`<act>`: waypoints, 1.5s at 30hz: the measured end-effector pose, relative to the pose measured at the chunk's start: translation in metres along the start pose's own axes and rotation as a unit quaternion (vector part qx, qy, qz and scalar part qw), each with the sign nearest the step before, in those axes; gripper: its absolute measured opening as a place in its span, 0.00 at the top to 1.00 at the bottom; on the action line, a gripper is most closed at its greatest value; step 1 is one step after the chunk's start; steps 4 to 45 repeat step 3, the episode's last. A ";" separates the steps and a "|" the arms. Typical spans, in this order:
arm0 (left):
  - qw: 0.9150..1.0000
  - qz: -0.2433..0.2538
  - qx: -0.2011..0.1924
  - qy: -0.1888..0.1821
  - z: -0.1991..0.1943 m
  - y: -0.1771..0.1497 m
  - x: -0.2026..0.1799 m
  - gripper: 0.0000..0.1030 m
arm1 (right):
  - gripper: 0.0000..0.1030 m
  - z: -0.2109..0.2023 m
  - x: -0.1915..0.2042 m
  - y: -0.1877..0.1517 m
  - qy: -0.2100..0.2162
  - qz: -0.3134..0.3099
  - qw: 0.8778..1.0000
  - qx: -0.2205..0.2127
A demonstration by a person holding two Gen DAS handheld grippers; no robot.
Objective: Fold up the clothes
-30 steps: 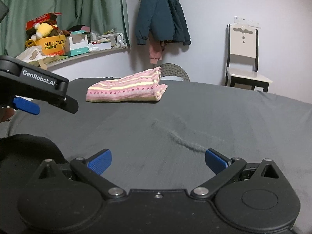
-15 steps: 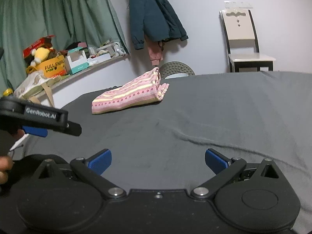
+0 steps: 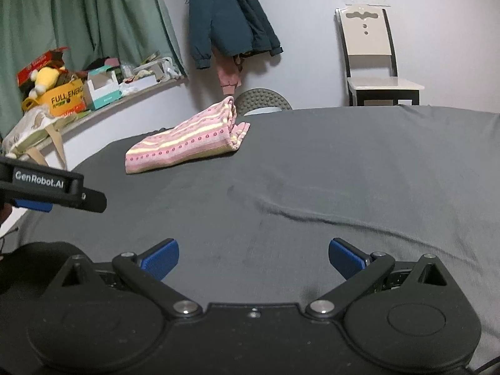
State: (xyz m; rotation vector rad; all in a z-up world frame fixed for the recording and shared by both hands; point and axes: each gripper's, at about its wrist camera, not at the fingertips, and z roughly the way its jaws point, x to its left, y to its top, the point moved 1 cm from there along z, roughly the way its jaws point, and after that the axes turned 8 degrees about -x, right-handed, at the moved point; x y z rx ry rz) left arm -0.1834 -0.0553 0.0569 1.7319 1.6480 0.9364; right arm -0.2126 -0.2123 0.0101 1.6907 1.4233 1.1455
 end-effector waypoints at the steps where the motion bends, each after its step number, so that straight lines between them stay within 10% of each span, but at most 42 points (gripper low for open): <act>1: 1.000 -0.001 0.001 -0.001 0.000 0.000 0.000 0.11 | 0.00 0.000 0.000 0.000 -0.001 -0.002 1.000 0.001; 45: 1.000 -0.002 0.002 -0.001 0.001 0.000 0.002 0.11 | 0.00 0.001 0.001 -0.001 -0.002 -0.005 1.000 0.003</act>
